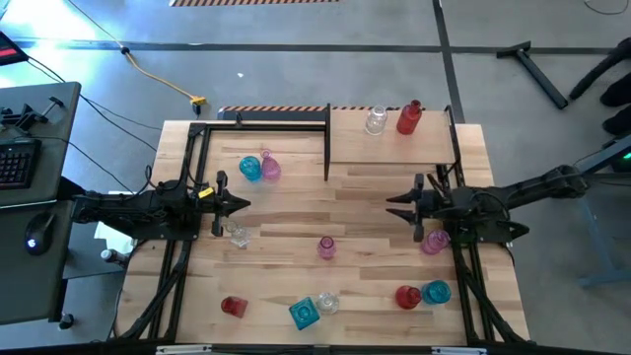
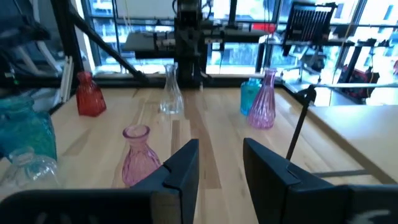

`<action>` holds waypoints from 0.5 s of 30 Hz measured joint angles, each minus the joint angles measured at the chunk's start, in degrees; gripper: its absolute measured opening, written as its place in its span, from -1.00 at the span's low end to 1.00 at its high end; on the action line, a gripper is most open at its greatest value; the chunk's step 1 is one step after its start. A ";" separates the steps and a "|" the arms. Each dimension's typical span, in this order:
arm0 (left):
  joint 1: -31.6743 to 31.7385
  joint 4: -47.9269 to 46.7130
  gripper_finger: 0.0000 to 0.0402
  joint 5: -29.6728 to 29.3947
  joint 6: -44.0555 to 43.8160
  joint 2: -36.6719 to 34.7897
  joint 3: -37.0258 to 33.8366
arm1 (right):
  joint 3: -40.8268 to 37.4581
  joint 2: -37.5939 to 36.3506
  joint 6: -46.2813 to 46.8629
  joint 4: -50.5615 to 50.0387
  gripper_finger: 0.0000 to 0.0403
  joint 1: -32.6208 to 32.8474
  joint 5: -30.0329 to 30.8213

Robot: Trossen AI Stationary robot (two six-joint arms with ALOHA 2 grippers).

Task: Sort vases onto shelf
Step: Put the top left pink vase on the shelf

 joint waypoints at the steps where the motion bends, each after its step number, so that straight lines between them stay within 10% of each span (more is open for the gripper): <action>1: 0.01 0.00 -1.00 0.02 0.00 -0.01 0.01 | -0.56 -1.36 -0.03 0.10 -0.47 0.01 0.01; 15: 0.00 0.00 -1.00 0.01 0.00 0.00 0.01 | -8.22 -14.67 -0.37 -0.50 -0.47 0.01 0.01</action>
